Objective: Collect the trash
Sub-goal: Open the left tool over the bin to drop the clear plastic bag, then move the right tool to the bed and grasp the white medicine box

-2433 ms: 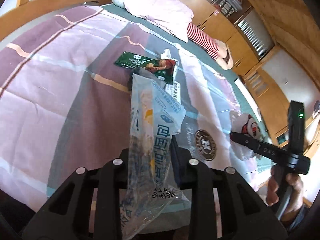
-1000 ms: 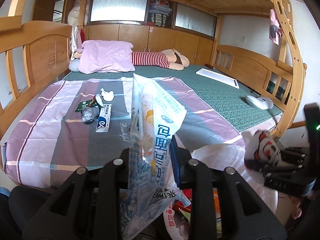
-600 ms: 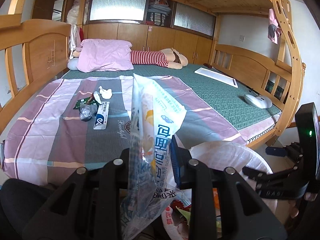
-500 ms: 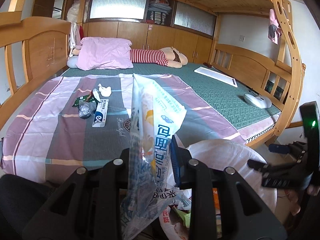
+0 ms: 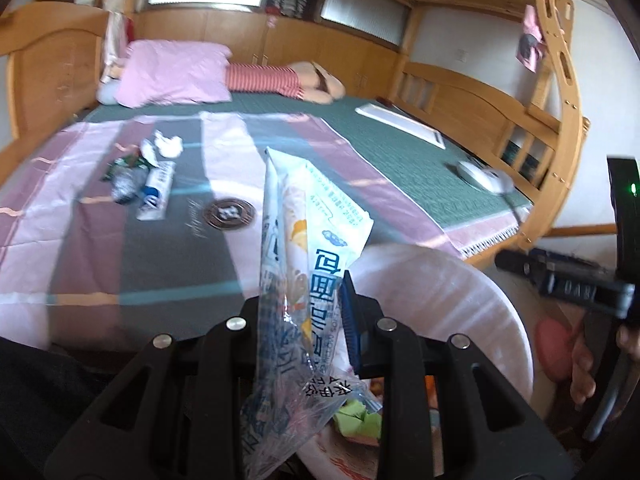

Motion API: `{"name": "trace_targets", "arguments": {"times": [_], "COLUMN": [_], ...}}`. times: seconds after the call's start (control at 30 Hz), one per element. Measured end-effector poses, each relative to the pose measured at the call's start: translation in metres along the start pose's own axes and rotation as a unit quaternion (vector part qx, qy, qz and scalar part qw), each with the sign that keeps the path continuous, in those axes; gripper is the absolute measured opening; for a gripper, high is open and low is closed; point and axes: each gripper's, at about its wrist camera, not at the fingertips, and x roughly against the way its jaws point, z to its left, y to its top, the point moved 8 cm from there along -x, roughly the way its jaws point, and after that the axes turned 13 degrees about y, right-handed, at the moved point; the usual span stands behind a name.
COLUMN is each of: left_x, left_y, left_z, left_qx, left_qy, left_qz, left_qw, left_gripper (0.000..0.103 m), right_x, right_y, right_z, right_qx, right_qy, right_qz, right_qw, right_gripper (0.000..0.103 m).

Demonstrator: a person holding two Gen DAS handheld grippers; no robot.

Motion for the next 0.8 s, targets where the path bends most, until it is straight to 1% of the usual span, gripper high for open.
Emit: {"name": "trace_targets", "arguments": {"times": [0.07, 0.17, 0.2, 0.27, 0.33, 0.37, 0.4, 0.43, 0.47, 0.5, 0.57, 0.63, 0.7, 0.73, 0.8], "left_x": [-0.002, -0.006, -0.009, -0.014, -0.019, -0.02, -0.02, -0.019, -0.019, -0.016, -0.015, -0.015, -0.018, -0.019, -0.022], "left_y": [-0.004, -0.009, -0.013, -0.019, -0.032, -0.036, -0.041, -0.043, -0.044, -0.043, -0.04, -0.036, -0.027, -0.02, -0.006], "left_z": [-0.008, -0.026, -0.038, -0.05, -0.067, -0.074, -0.081, -0.084, -0.085, -0.086, -0.08, -0.071, -0.054, -0.046, -0.021], "left_qx": [-0.011, -0.036, -0.047, -0.062, -0.092, -0.103, -0.117, -0.124, -0.127, -0.127, -0.118, -0.104, -0.083, -0.074, -0.049], "left_qy": [-0.015, -0.05, -0.077, -0.103, -0.127, -0.135, -0.141, -0.142, -0.143, -0.145, -0.142, -0.132, -0.113, -0.1, -0.063], "left_qz": [0.006, 0.015, 0.027, 0.042, 0.061, 0.065, 0.066, 0.066, 0.064, 0.058, 0.051, 0.044, 0.037, 0.033, 0.024], "left_qw": [0.9998, 0.998, 0.9956, 0.9918, 0.9857, 0.9834, 0.9809, 0.9798, 0.9795, 0.9796, 0.9814, 0.9847, 0.9895, 0.9916, 0.9966], "left_gripper": [0.028, 0.028, 0.028, 0.028, 0.028, 0.034, 0.043, 0.06, 0.07, 0.072, 0.082, 0.086, 0.086, 0.087, 0.087], "right_x": [0.006, 0.016, 0.019, 0.022, 0.022, 0.021, 0.02, 0.018, 0.017, 0.016, 0.015, 0.012, 0.008, 0.005, -0.005], "right_y": [0.004, 0.01, 0.012, 0.015, 0.016, 0.015, 0.015, 0.014, 0.013, 0.013, 0.014, 0.017, 0.023, 0.026, 0.036], "right_z": [-0.004, -0.011, -0.012, -0.014, -0.015, -0.015, -0.014, -0.013, -0.012, -0.011, -0.01, -0.009, -0.007, -0.005, 0.004], "right_qx": [-0.011, -0.026, -0.029, -0.034, -0.035, -0.034, -0.034, -0.034, -0.033, -0.033, -0.034, -0.04, -0.049, -0.054, -0.059], "right_qy": [-0.001, -0.001, -0.001, 0.001, 0.0, 0.0, 0.002, 0.003, 0.004, 0.004, 0.006, 0.01, 0.018, 0.023, 0.037], "right_qz": [-0.014, -0.038, -0.044, -0.049, -0.05, -0.049, -0.047, -0.045, -0.044, -0.044, -0.044, -0.046, -0.045, -0.044, -0.039], "right_qw": [1.0, 0.999, 0.999, 0.998, 0.998, 0.998, 0.998, 0.998, 0.998, 0.998, 0.998, 0.998, 0.998, 0.997, 0.997], "right_gripper": [0.083, 0.083, 0.083, 0.083, 0.083, 0.083, 0.083, 0.083, 0.083, 0.083, 0.083, 0.083, 0.083, 0.083, 0.083]}}
